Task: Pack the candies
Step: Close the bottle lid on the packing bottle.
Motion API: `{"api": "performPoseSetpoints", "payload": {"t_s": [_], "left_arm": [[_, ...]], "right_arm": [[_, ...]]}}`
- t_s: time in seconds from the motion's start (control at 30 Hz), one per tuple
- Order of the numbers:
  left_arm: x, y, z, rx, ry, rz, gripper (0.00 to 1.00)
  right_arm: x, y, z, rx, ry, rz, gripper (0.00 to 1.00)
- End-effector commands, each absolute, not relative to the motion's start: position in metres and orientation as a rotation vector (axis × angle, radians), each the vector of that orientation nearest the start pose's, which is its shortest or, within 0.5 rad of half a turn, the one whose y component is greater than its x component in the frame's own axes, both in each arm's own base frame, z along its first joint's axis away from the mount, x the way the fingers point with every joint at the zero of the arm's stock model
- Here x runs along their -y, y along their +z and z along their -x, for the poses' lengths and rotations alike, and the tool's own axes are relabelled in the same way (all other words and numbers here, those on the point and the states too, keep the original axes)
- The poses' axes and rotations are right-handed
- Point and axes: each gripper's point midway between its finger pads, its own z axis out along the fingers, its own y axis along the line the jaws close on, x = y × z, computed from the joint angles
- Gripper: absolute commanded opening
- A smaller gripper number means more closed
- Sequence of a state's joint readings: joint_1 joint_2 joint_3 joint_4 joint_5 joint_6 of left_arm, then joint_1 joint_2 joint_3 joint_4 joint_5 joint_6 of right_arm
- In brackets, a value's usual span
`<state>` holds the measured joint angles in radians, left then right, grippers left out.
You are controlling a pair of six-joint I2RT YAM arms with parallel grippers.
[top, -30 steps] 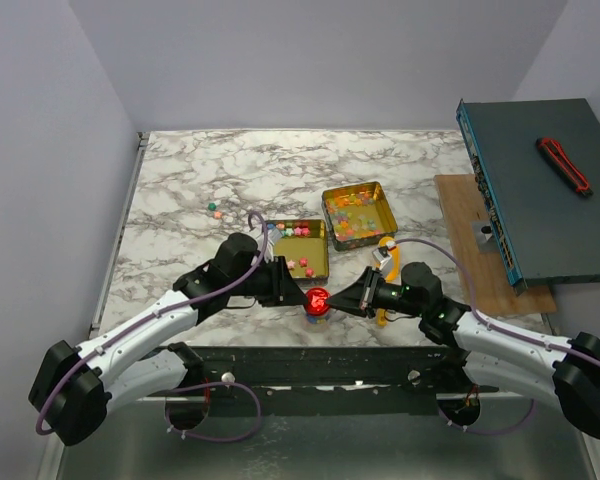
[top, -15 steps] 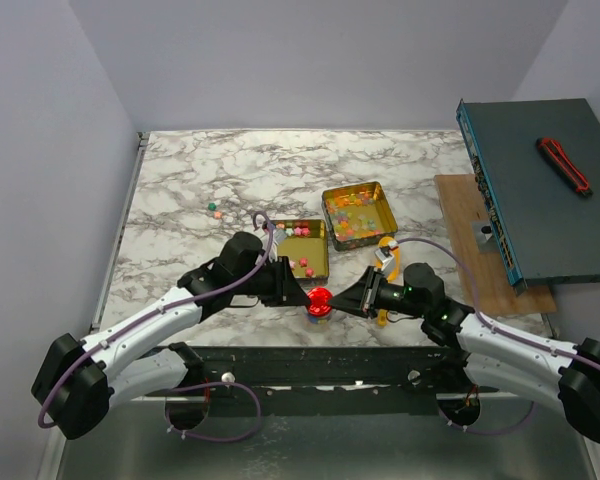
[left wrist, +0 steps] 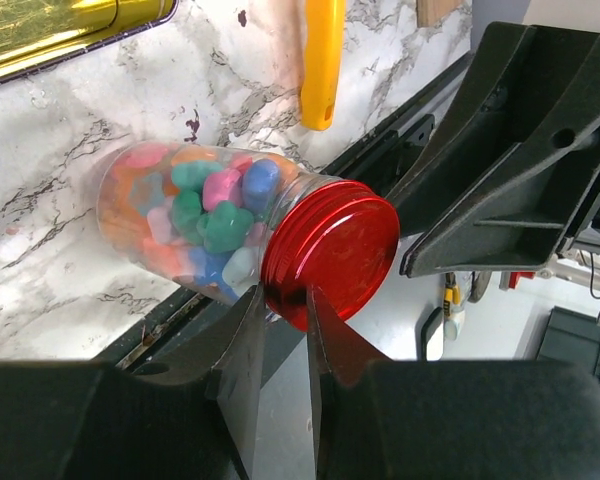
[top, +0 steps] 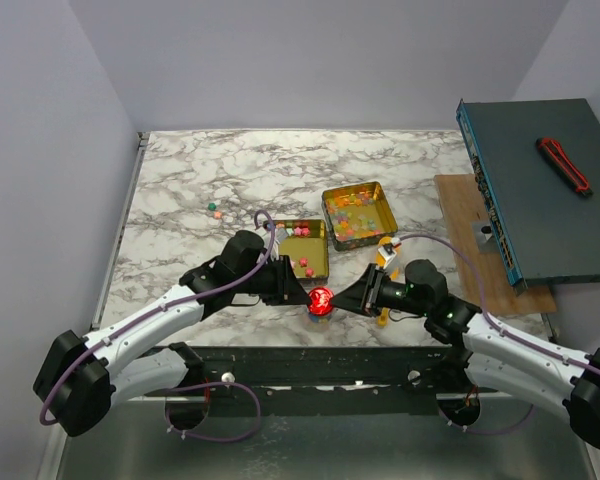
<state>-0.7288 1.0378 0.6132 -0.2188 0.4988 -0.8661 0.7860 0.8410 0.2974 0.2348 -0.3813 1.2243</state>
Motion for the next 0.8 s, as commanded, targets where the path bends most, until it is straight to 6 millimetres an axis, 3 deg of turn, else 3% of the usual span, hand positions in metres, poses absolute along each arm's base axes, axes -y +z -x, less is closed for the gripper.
{"api": "performPoseSetpoints", "payload": {"t_s": [0.0, 0.3, 0.77], "left_arm": [[0.278, 0.149, -0.145, -2.494, -1.323, -0.165, 0.24], [0.278, 0.148, -0.145, -2.499, -1.323, -0.166, 0.24], [0.278, 0.153, -0.143, -2.494, -1.329, -0.18, 0.23]], "right_arm": [[-0.275, 0.156, -0.14, -2.267, 1.527, -0.162, 0.34], [-0.272, 0.176, -0.146, -2.24, 1.462, -0.109, 0.37], [-0.267, 0.148, -0.146, -2.336, 1.356, -0.102, 0.39]]}}
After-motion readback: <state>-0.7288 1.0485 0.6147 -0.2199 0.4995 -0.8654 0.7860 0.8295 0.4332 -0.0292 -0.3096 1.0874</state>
